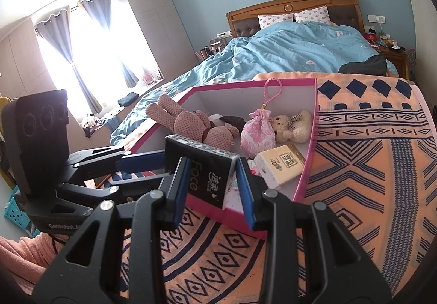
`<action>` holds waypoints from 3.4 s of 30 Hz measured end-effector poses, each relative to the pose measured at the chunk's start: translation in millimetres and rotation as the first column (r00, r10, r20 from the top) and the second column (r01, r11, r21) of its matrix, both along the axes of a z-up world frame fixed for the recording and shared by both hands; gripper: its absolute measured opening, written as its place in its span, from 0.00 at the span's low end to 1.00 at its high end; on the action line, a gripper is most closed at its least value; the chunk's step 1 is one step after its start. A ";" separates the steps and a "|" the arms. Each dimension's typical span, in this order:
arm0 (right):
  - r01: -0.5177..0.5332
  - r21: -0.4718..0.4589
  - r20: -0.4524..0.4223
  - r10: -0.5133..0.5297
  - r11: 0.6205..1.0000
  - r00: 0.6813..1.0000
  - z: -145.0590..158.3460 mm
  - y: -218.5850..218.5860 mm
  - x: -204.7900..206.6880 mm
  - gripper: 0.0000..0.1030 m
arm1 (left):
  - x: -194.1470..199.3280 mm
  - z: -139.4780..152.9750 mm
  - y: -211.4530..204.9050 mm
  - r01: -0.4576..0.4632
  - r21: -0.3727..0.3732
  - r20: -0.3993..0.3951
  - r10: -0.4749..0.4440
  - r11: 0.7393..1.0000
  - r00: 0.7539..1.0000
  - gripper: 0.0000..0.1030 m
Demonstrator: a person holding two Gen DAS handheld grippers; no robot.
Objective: Organize objects
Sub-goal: 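Carry the black pack over the pink box rim with the right gripper, then lower the black pack inside the box beside the cream tissue pack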
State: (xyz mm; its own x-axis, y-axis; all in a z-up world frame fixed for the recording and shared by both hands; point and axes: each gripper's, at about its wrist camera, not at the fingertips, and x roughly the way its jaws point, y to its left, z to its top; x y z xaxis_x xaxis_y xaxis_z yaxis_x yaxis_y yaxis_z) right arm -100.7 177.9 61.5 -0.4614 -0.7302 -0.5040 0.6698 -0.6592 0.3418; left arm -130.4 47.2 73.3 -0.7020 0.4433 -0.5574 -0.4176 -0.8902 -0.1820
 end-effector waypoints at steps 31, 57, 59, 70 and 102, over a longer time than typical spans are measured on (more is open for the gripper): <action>0.002 0.012 0.009 -0.002 1.000 1.000 -3.0 -2.3 -10.5 0.37 | -9.4 -10.2 -3.8 -0.005 0.022 0.030 0.004 1.000 1.000 0.35; 0.004 0.033 0.026 -0.005 0.999 1.000 -8.6 -8.6 -22.3 0.37 | -20.9 -18.1 -12.8 -0.025 0.041 0.068 0.022 0.999 0.997 0.35; 0.004 0.035 0.025 -0.005 0.999 1.000 -8.5 -9.5 -22.7 0.37 | -21.7 -18.6 -13.9 -0.025 0.047 0.072 0.021 0.999 0.997 0.35; 0.002 0.036 0.032 -0.003 0.999 0.999 -9.1 -13.4 -25.9 0.36 | -23.3 -19.4 -15.9 -0.027 0.051 0.077 0.024 0.998 0.997 0.35; 0.003 0.040 0.037 -0.005 0.999 0.999 -6.3 -16.3 -27.2 0.36 | -30.0 -19.5 -22.9 -0.039 0.052 0.090 0.034 0.998 0.995 0.35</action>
State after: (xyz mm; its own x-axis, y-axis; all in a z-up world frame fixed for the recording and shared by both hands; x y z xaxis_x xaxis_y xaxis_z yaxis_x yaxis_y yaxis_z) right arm -127.9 161.6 55.3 -0.4447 -0.7075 -0.5493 0.6545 -0.6753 0.3400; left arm -160.4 24.3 53.8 -0.6669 0.4492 -0.5945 -0.3648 -0.8925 -0.2652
